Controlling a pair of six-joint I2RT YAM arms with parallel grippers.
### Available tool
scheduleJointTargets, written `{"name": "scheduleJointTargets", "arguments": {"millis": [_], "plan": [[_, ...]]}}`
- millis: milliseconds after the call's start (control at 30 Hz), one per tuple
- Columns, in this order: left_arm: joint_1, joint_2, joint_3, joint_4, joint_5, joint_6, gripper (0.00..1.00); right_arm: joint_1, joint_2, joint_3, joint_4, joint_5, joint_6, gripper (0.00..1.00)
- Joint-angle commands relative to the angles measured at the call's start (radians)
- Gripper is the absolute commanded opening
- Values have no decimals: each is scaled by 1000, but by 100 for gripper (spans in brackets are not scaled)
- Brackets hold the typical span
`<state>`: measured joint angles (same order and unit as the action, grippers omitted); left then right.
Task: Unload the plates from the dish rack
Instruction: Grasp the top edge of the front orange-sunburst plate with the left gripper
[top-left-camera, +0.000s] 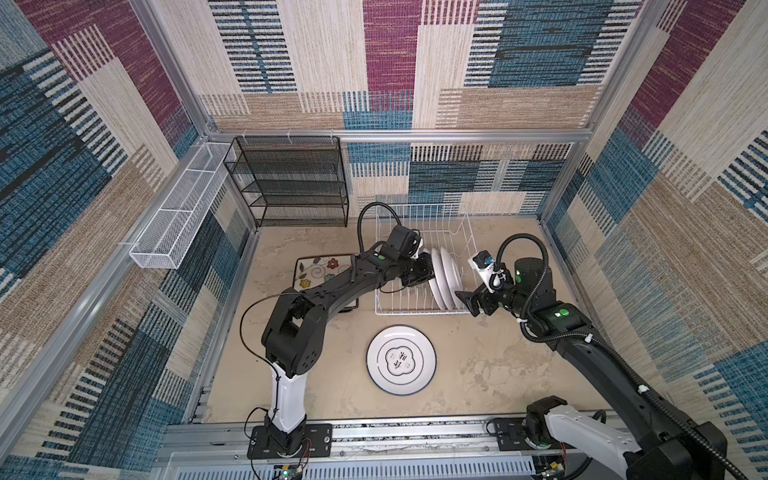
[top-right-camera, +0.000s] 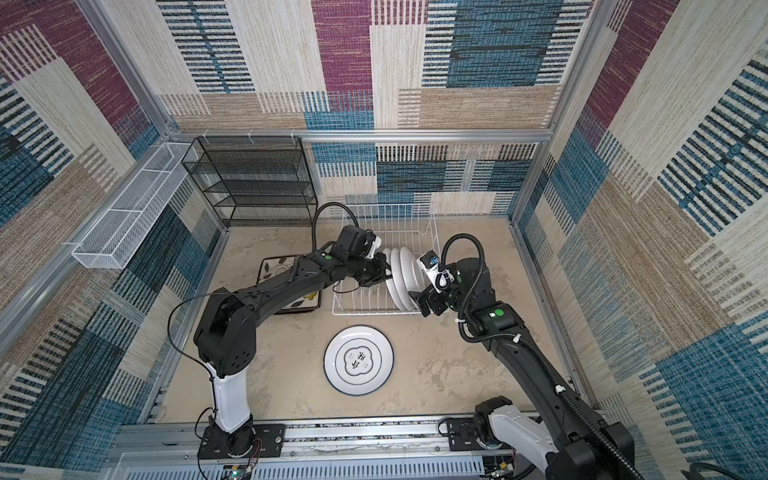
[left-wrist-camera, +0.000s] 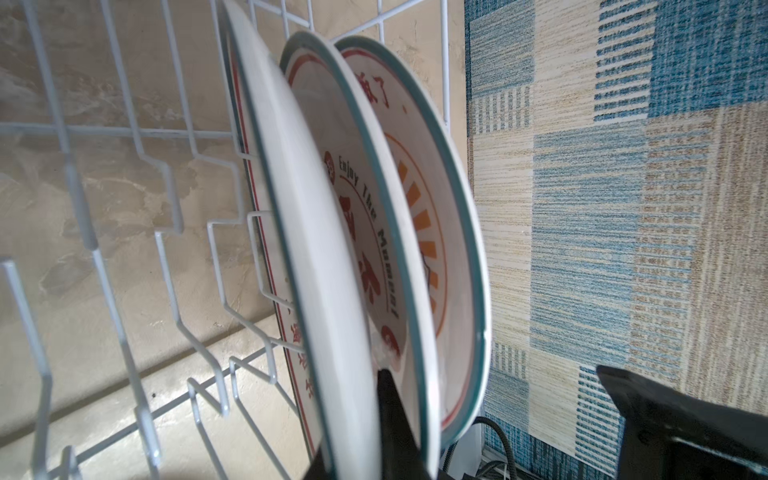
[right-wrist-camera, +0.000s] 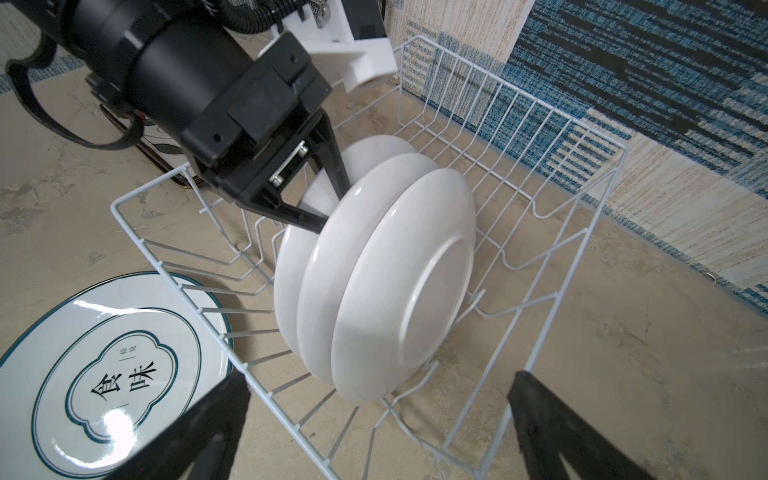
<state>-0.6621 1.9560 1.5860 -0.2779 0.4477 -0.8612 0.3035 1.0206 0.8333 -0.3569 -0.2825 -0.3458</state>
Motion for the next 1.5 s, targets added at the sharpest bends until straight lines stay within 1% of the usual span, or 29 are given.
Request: {"name": "scheduleJointTargets", "arguments": {"millis": [0,300,533,1067,1267,1467], "plan": [[2,-8,-5,-46,4,-46,0,1,0,15,29,11,10,100],[1,-20,5,-50,29,-32,0,2,-28,39,-11,40,9,100],[1,-45,17,-65,37,-14,0,2,-41,36,-8,25,40,100],[7,-103,61,-150,26,49,0,2,-60,29,-2,32,39,100],[8,-124,74,-184,9,61,0,1,-63,26,4,34,41,100],[9,-142,82,-195,16,62,0,2,-64,26,13,36,42,100]]}}
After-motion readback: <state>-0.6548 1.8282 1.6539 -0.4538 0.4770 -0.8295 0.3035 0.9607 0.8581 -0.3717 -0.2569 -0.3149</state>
